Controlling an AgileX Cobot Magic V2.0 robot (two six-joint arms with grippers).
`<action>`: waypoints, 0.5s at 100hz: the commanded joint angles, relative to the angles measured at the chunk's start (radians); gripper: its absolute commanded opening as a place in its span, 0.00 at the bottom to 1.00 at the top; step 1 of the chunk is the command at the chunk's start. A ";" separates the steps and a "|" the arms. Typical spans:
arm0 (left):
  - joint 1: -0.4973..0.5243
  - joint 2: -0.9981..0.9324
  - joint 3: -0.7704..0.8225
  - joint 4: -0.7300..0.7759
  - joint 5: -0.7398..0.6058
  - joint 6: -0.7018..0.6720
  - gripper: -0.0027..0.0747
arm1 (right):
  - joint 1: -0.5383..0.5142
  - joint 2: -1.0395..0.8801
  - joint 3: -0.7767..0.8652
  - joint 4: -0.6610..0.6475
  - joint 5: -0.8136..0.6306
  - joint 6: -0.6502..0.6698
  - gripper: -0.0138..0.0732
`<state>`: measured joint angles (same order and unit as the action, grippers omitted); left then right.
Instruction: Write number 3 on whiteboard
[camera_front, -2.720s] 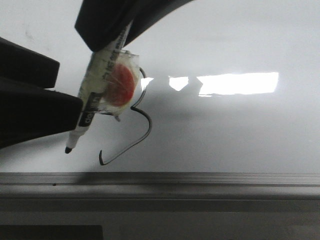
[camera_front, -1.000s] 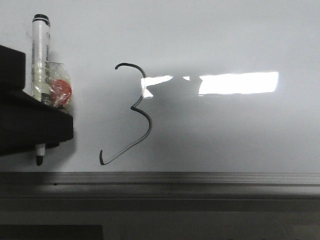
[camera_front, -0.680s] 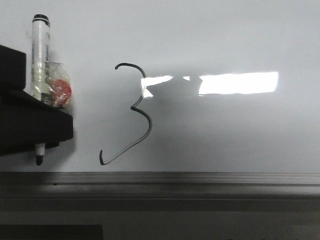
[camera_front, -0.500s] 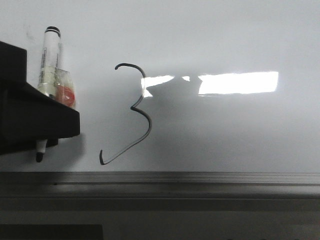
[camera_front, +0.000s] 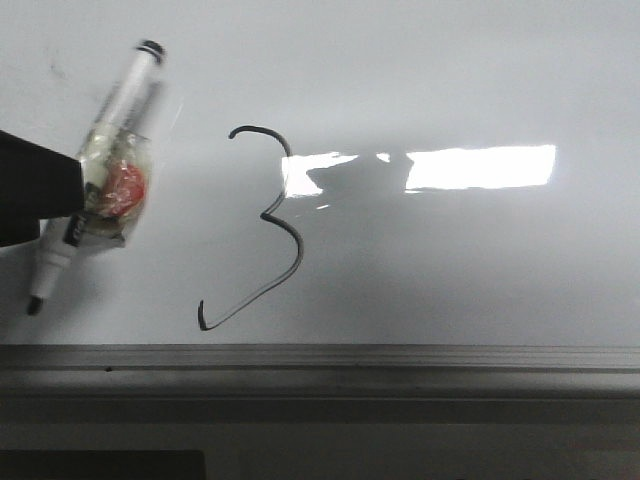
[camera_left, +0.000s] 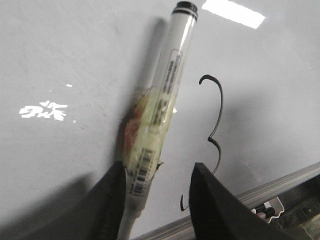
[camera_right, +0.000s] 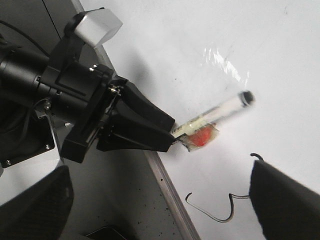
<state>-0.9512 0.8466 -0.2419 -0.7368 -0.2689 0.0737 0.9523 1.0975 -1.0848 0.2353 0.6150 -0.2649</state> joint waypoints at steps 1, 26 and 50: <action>0.000 -0.045 -0.007 -0.005 -0.053 0.009 0.40 | -0.007 -0.027 -0.033 0.008 -0.062 -0.007 0.90; 0.000 -0.097 0.033 -0.007 -0.046 0.021 0.40 | -0.007 -0.030 -0.033 0.008 -0.045 0.011 0.90; 0.000 -0.203 0.037 -0.004 -0.040 0.096 0.34 | -0.007 -0.071 -0.024 0.008 -0.038 0.022 0.65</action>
<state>-0.9512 0.6847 -0.1806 -0.7502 -0.2589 0.1377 0.9523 1.0688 -1.0848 0.2353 0.6373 -0.2487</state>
